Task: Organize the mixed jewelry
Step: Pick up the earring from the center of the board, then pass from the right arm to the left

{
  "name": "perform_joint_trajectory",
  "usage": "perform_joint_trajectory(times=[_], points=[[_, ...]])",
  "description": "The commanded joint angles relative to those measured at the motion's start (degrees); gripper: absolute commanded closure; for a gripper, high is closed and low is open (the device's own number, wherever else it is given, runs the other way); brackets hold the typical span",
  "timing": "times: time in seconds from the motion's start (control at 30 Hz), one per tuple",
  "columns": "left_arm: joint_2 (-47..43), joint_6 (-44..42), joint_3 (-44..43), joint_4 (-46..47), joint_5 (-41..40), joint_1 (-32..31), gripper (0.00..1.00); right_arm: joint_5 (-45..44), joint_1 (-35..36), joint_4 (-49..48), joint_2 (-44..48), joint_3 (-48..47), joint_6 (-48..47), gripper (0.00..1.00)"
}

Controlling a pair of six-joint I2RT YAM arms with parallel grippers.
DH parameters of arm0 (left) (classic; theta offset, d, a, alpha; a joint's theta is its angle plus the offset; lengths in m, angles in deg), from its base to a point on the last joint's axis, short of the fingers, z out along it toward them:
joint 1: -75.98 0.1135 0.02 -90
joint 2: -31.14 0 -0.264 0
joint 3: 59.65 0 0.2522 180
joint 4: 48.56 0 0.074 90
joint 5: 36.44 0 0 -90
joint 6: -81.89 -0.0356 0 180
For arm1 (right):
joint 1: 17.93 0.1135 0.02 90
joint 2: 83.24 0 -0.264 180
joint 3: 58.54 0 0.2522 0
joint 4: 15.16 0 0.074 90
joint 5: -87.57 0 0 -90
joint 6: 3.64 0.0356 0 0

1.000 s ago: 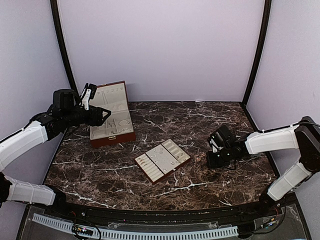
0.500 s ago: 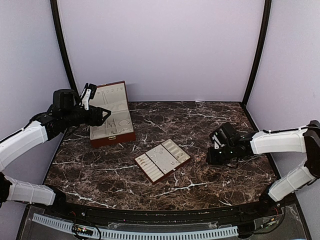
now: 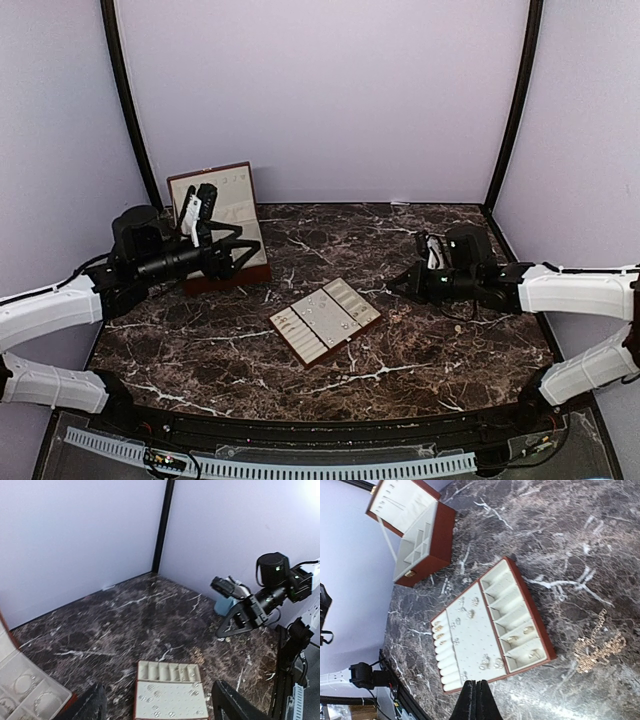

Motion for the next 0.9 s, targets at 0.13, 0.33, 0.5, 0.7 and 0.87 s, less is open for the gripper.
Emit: perform_joint_trajectory(times=[0.13, 0.33, 0.5, 0.7, 0.87], points=[[12.98, 0.47, 3.36, 25.34, -3.47, -13.68, 0.27, 6.13, 3.60, -13.34, -1.00, 0.43, 4.26, 1.00], [24.08, -6.83, -0.09, 30.81, -7.63, -23.11, 0.27, 9.23, 7.54, -20.90, -2.08, 0.13, 7.35, 1.00], [30.83, -10.80, -2.49, 38.18, -11.46, -27.25, 0.26, 11.30, 9.56, -24.67, -2.56, -0.57, 9.43, 1.00], [36.06, -12.75, -4.54, 43.08, -15.47, -28.44, 0.26, 11.84, 10.62, -25.35, -2.80, -1.11, 10.48, 1.00], [36.86, -13.39, -5.14, 43.33, -15.65, -28.53, 0.37, 11.85, 10.71, -25.53, -2.48, -1.20, 10.99, 1.00]])
